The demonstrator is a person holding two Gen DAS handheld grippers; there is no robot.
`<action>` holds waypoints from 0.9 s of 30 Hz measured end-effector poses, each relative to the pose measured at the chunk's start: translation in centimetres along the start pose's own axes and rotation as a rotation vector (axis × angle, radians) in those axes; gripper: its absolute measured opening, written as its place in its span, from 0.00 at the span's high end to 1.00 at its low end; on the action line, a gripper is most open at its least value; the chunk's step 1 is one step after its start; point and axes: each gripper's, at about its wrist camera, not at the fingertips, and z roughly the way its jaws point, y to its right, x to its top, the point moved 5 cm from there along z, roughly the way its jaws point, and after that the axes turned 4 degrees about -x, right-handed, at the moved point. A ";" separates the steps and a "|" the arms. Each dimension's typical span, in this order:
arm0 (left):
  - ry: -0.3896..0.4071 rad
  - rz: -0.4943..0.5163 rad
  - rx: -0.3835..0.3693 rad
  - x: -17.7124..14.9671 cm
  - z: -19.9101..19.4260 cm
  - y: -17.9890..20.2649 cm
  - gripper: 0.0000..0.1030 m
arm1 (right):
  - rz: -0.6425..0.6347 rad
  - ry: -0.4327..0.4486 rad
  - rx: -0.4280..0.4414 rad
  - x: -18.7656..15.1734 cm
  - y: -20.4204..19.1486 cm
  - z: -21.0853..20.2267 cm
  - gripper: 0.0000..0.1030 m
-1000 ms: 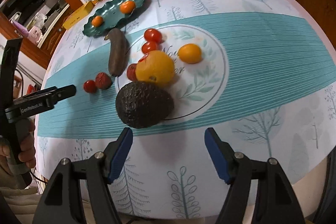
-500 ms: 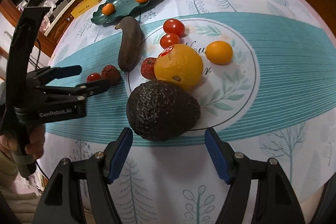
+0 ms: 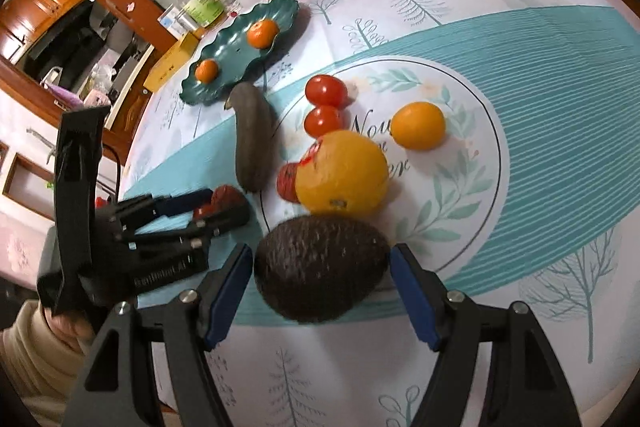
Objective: Organize fruits
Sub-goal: 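Grasp the red lychee with the left tool while the right tool grasps the avocado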
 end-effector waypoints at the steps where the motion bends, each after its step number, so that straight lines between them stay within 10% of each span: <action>1: 0.003 0.012 0.002 0.0 0.0 0.2 0.59 | -0.012 0.001 -0.007 0.1 -0.2 0.2 0.28; 27: 0.023 -0.023 0.010 -1.2 -2.5 1.7 0.71 | -0.173 0.045 -0.059 -2.1 -1.4 -0.5 0.29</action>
